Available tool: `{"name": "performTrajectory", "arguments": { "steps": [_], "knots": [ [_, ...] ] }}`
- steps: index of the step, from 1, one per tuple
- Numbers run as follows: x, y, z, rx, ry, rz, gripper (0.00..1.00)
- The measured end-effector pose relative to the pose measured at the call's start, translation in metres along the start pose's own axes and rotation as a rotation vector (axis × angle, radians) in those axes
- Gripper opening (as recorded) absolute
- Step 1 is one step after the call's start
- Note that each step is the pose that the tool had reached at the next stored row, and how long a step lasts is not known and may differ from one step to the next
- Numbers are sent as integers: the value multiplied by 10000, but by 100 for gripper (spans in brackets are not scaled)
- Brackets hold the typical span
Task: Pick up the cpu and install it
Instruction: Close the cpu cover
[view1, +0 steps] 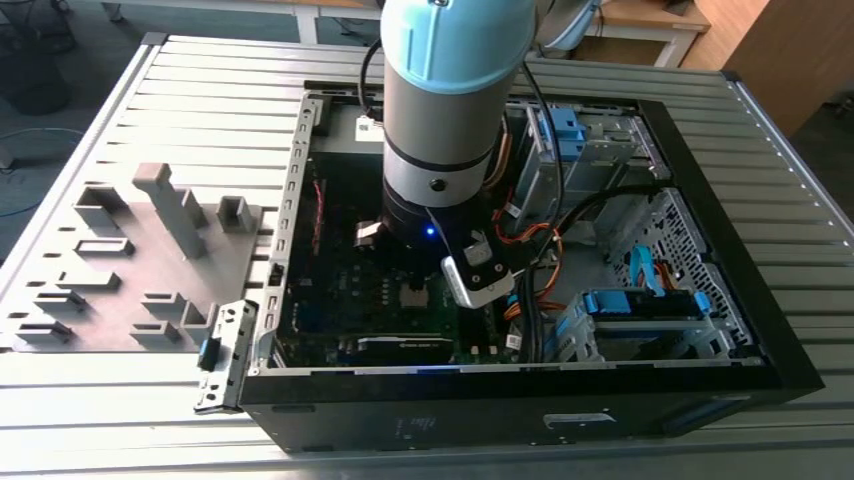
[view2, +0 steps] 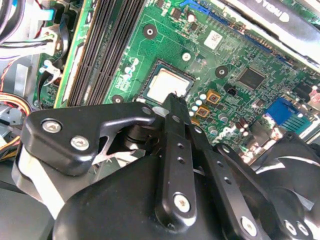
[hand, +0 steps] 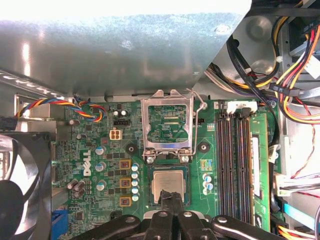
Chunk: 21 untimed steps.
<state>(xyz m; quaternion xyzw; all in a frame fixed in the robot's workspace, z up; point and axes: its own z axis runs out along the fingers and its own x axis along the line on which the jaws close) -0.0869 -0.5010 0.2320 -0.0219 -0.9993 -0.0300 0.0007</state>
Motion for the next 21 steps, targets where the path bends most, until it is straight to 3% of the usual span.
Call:
{"name": "performTrajectory", "arguments": {
  "steps": [5, 12, 17, 21],
  "knots": [
    [-22, 2, 1, -2, 0, -8, 11],
    [-158, 9, 3, -12, 5, -88, 11],
    [-237, 12, 3, -56, 18, -261, 11],
    [-257, 13, 5, -85, 44, -642, 11]
  ]
}}
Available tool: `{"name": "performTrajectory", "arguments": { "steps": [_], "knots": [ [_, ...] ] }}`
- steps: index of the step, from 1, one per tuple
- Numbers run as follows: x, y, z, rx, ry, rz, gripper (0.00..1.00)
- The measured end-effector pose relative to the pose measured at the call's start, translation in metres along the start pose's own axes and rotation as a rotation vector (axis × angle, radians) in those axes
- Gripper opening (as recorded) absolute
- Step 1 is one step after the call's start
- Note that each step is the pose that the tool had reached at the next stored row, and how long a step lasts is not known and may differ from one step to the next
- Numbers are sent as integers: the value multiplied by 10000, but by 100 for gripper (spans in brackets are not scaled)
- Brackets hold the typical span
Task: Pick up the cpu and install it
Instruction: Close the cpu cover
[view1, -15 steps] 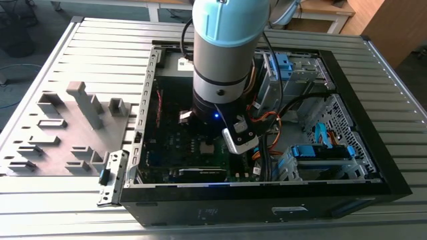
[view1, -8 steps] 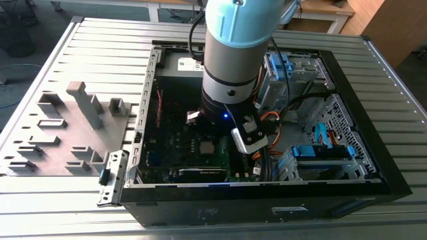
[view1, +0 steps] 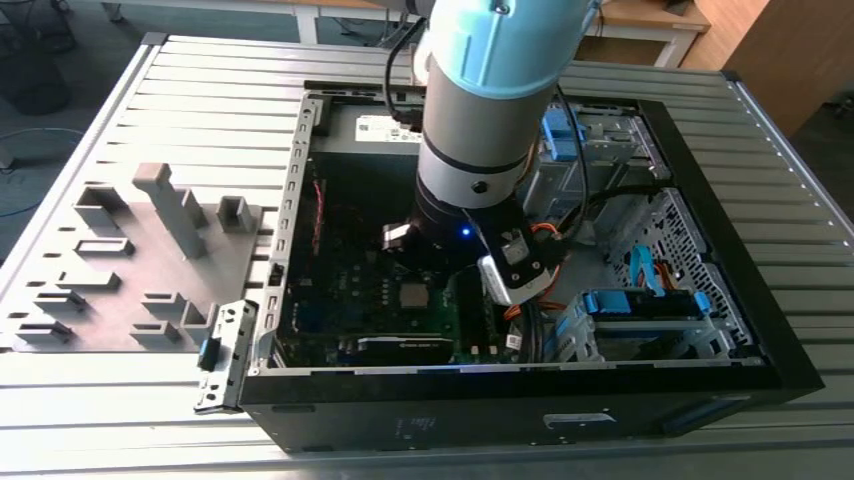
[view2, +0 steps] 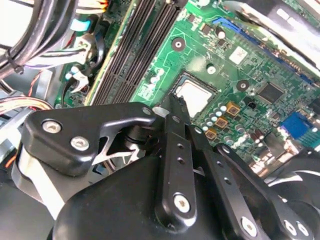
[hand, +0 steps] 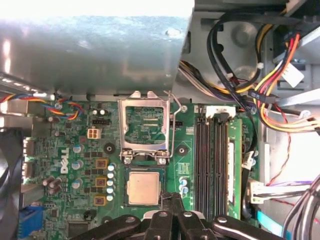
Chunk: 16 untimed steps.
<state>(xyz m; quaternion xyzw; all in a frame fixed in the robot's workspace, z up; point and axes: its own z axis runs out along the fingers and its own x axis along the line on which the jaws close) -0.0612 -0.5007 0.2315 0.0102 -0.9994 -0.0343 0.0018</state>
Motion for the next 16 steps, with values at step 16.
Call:
{"name": "performTrajectory", "arguments": {
  "steps": [16],
  "knots": [
    [-4, -2, 25, -4, 174, -2533, 11]
  ]
}}
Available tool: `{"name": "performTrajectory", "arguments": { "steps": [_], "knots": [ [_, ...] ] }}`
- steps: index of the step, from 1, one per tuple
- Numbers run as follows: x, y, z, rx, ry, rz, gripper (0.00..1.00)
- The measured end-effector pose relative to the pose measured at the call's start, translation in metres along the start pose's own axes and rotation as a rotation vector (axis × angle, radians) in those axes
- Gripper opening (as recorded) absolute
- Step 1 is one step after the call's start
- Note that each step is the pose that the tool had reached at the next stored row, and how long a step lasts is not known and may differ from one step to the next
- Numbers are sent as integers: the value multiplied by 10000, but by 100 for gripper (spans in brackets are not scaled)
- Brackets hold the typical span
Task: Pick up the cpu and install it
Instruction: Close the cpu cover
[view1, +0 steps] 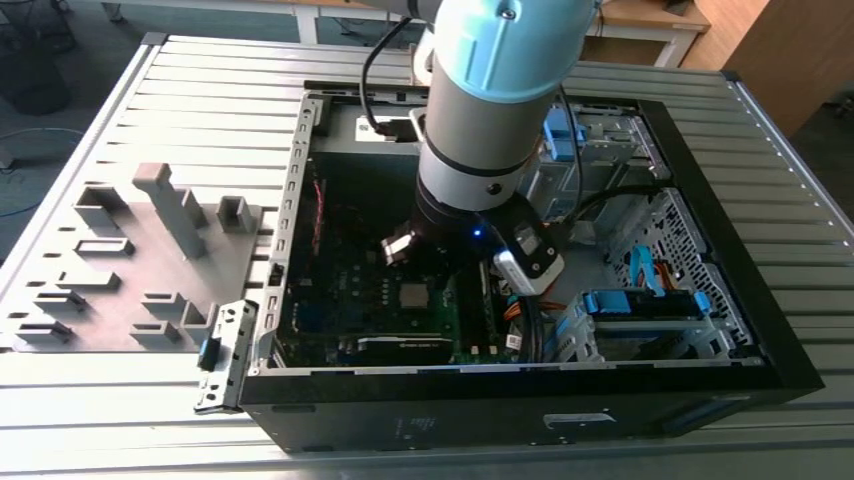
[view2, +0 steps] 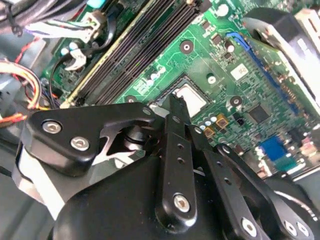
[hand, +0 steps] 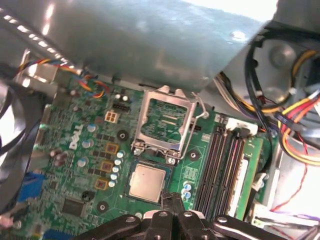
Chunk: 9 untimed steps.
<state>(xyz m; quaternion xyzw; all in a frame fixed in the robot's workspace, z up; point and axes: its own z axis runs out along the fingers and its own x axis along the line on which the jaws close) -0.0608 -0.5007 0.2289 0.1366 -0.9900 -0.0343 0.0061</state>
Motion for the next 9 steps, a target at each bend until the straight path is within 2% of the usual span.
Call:
{"name": "performTrajectory", "arguments": {
  "steps": [5, 9],
  "knots": [
    [0, 0, 1, -6, 55, -829, 11],
    [0, 0, 1, -7, 64, -951, 11]
  ]
}}
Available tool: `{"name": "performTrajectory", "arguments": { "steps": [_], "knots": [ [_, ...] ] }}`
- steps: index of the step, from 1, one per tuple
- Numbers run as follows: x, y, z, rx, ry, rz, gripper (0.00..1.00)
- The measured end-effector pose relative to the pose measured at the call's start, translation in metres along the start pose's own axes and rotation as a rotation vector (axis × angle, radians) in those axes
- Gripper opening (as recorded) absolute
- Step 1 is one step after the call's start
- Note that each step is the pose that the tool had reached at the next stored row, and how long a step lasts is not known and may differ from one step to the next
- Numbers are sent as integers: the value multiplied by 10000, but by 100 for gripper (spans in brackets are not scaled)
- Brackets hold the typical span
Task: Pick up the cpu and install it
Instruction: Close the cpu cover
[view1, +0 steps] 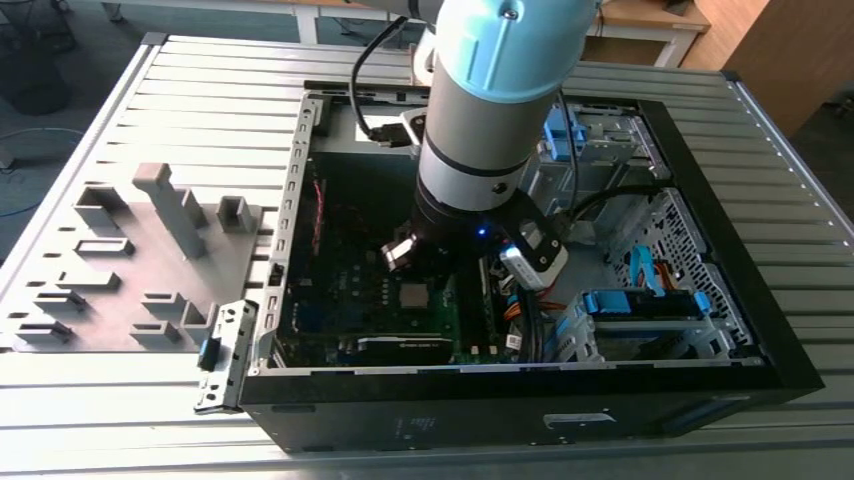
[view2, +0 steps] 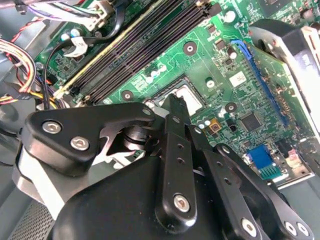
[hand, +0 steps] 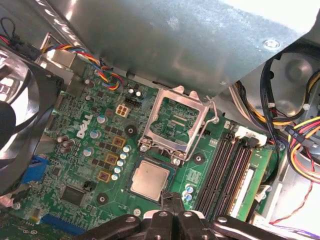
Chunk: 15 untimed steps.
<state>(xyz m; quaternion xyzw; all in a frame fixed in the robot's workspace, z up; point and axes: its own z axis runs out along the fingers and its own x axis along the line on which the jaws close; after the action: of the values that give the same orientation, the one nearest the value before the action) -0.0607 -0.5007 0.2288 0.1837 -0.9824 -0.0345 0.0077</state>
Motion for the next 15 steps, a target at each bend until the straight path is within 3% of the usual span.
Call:
{"name": "performTrajectory", "arguments": {
  "steps": [6, 15],
  "knots": [
    [-21, 14, 1, -2, 0, -18, 11],
    [-110, 59, 5, -3, 5, -108, 11]
  ]
}}
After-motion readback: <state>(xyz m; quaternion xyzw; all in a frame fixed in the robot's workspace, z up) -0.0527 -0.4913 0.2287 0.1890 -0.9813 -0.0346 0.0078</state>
